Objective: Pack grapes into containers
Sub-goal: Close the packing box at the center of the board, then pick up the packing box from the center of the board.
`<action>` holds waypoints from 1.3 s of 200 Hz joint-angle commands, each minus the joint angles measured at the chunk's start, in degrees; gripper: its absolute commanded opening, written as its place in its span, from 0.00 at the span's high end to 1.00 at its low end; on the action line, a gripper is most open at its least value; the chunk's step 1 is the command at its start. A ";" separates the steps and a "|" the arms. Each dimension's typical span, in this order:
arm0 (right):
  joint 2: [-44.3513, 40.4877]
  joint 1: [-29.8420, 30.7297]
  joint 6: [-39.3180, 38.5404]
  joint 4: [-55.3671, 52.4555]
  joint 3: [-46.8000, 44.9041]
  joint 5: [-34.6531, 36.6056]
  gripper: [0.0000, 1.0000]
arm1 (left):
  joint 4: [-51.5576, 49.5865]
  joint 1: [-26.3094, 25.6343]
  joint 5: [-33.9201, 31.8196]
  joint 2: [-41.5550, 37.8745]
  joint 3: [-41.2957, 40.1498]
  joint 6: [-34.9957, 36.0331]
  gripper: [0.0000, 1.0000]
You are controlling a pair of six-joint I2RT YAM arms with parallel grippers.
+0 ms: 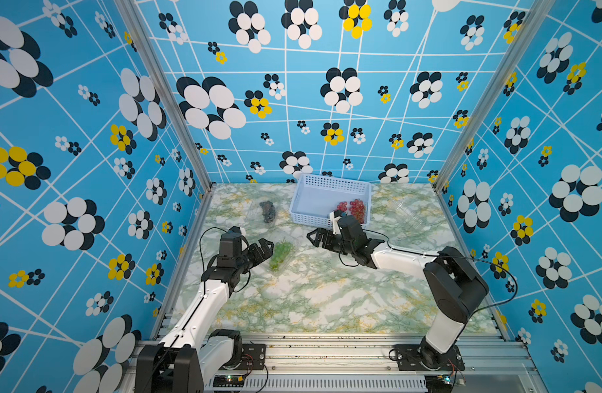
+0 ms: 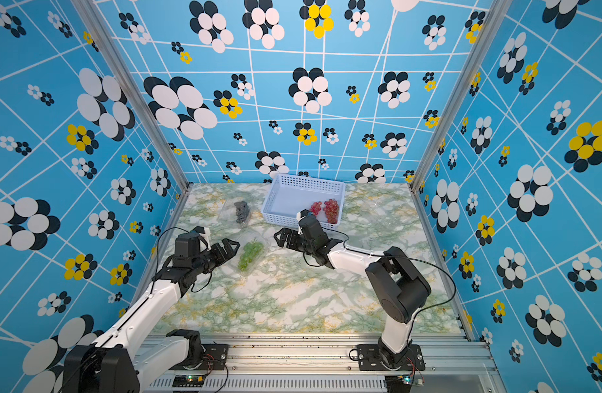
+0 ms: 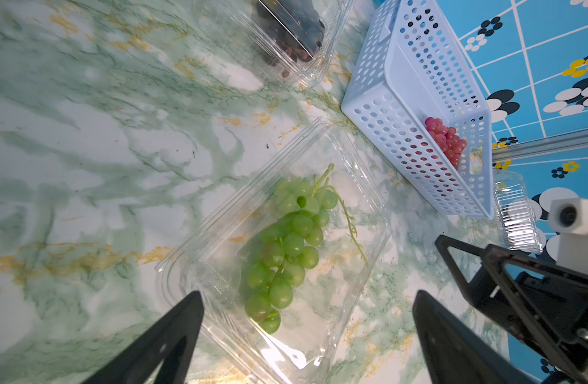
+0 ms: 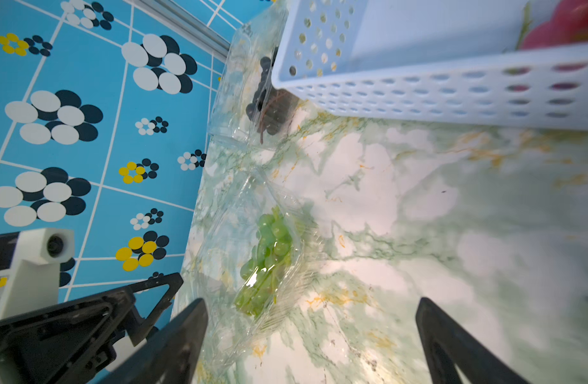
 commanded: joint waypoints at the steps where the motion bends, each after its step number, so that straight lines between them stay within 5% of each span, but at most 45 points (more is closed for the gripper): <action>1: -5.14 -2.82 -3.89 -8.97 -0.28 4.02 0.01 | 1.50 -0.96 1.29 1.78 -0.63 -0.56 0.00; 115: -16.95 -21.45 -4.23 -31.79 -1.90 8.94 0.01 | 8.29 -14.54 -0.73 15.34 4.26 -2.19 0.00; 162: -18.97 -29.37 -3.96 -36.31 -2.02 11.76 0.01 | 2.78 -16.42 -2.66 11.30 4.93 -0.30 0.00; 206: -17.37 -39.07 -3.79 -37.01 -1.33 7.22 0.01 | -5.55 -17.35 -7.19 5.53 7.30 4.57 0.00; 260: -13.89 -40.35 -3.71 -34.23 -2.99 3.55 0.01 | -8.56 -17.84 -10.48 6.13 10.86 7.36 0.01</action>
